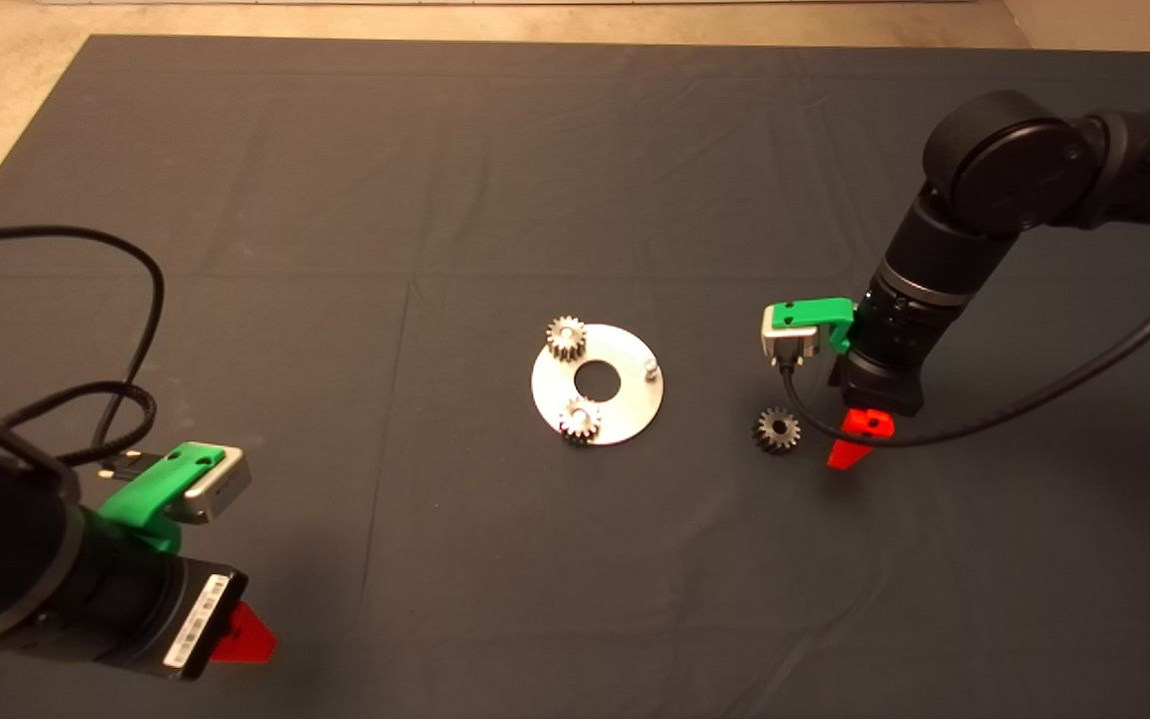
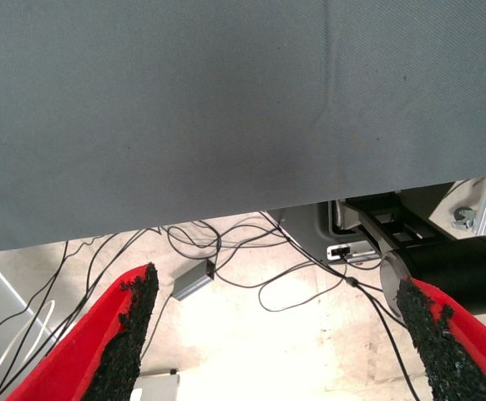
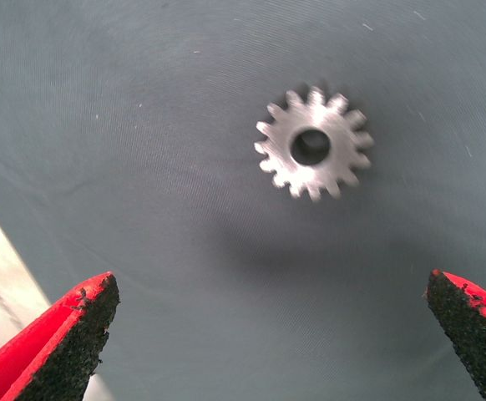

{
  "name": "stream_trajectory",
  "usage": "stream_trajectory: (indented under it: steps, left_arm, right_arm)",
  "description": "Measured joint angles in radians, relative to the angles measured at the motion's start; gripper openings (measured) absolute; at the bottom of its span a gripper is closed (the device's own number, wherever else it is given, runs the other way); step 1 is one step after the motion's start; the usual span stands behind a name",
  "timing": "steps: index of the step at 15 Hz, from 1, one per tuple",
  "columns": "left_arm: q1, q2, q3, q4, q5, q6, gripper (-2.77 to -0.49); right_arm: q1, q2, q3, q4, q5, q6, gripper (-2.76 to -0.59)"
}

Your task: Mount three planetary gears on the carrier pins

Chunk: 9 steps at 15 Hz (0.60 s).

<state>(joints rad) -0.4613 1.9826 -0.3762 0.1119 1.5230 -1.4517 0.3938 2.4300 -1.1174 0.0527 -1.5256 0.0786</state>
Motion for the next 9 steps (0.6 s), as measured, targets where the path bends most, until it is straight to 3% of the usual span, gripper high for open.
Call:
stream_trajectory:
  steps: [4, 6, 7, 9]
  left_arm:
    - [0.0, 0.0, 0.006, 0.0, 0.0, 0.002, -1.24]
    - [0.0, 0.0, 0.01, -0.001, 0.0, 0.005, -1.24]
    - [0.0, 0.001, 0.013, -0.004, 0.0, 0.005, -1.24]
    - [0.0, 0.001, 0.014, -0.008, 0.0, 0.006, -1.24]
  right_arm:
    - [-0.04, 0.0, 0.006, -0.033, 0.0, -0.081, -0.61]
    - [-0.039, 0.0, 0.025, -0.049, 0.006, -0.093, -0.61]
    - [-0.04, 0.0, 0.048, -0.071, 0.017, -0.097, -0.61]
    - [-0.04, 0.0, 0.074, -0.122, 0.055, -0.098, -0.61]
